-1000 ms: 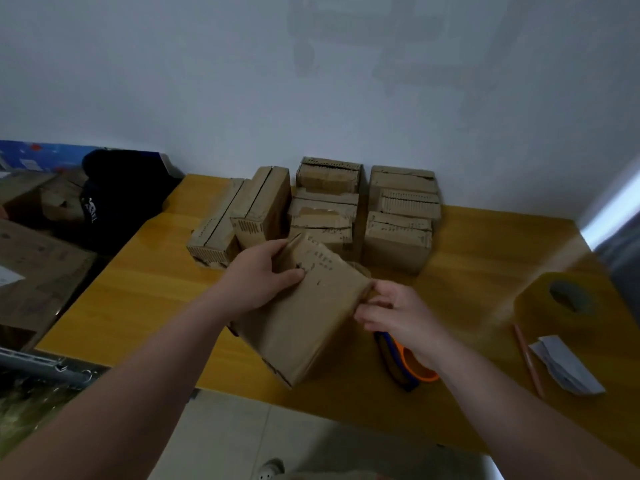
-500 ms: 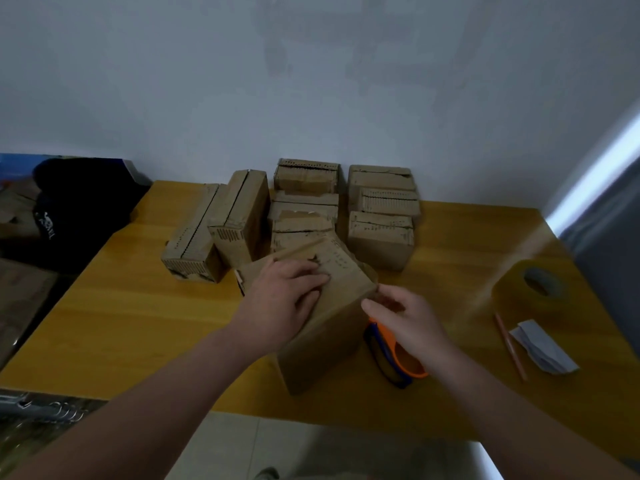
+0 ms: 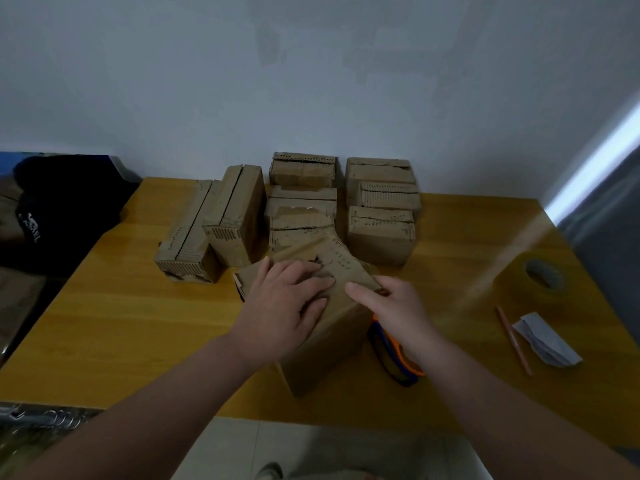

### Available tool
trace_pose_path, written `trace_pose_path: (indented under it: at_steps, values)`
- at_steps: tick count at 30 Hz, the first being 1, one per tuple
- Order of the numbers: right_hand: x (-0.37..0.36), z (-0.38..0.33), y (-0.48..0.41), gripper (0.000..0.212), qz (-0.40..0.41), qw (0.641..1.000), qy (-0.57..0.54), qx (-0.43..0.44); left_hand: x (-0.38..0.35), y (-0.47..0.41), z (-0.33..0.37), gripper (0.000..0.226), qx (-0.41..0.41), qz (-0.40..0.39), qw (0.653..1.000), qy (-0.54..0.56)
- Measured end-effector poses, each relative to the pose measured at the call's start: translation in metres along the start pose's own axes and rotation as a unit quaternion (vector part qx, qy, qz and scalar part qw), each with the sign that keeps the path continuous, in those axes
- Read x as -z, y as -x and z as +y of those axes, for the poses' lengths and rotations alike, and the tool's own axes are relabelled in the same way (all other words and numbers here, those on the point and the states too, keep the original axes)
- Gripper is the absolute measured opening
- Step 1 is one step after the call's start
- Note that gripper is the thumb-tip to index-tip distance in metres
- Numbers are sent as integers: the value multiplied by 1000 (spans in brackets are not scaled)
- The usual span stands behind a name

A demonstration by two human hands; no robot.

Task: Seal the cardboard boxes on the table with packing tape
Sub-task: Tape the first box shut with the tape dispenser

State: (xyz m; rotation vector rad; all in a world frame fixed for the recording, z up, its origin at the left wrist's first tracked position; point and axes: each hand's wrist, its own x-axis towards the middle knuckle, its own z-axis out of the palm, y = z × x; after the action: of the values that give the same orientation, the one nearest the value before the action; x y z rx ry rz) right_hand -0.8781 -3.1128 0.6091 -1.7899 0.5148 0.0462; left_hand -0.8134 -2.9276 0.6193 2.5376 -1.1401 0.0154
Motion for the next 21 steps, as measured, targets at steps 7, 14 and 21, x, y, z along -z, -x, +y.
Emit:
trace_pose_path:
  at_steps: [7,14,21]
  values:
    - [8,-1,-8,51,84,973,176,120,1,0,-2,47,-3,-3,1000,12]
    - [5,-11,-3,60,119,969,183,117,19,-24,-15,20,-6,79,996,29]
    - [-7,-29,-20,47,118,967,203,100,29,-52,-38,88,91,-134,983,86]
